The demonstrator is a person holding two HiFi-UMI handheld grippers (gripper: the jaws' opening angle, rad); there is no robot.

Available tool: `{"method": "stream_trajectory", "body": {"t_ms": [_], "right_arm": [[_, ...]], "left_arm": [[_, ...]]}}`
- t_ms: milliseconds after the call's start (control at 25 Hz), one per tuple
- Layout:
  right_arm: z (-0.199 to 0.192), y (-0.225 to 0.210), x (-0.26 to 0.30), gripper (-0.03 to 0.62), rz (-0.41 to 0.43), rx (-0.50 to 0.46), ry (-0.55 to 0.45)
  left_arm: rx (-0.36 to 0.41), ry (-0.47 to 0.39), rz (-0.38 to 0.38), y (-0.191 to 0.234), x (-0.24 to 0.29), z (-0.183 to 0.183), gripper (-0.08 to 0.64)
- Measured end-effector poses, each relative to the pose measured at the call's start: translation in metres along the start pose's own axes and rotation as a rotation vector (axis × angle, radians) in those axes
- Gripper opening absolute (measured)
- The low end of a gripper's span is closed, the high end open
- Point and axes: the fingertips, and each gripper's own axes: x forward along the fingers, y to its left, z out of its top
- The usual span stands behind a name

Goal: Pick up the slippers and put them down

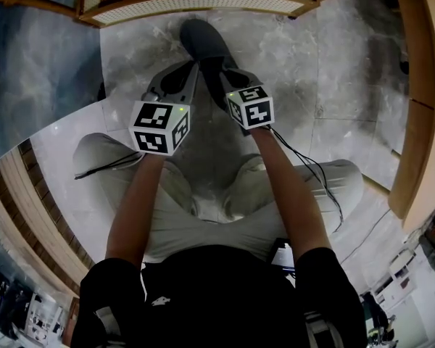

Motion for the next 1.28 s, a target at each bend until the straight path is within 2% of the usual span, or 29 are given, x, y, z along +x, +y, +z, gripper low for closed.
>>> {"method": "stream_trajectory", "body": {"t_ms": [200, 600, 920, 1280], "right_arm": [[-0.016, -0.012, 0.012, 0.014, -0.019, 0.042, 0.021], [-0.040, -0.026, 0.027, 0.020, -0.059, 0.094, 0.047], [-0.048, -0.029, 0.028, 0.079, -0.054, 0.116, 0.062], [-0.034, -0.030, 0.020, 0.130, -0.050, 0.121, 0.020]], "left_arm": [[-0.002, 0.008, 0.001, 0.001, 0.001, -0.004, 0.006], [0.061, -0.010, -0.028, -0.018, 0.008, 0.005, 0.006], [0.073, -0.009, -0.037, -0.025, 0.010, 0.004, 0.006], [0.068, -0.010, -0.037, -0.027, 0.011, 0.005, 0.005]]}}
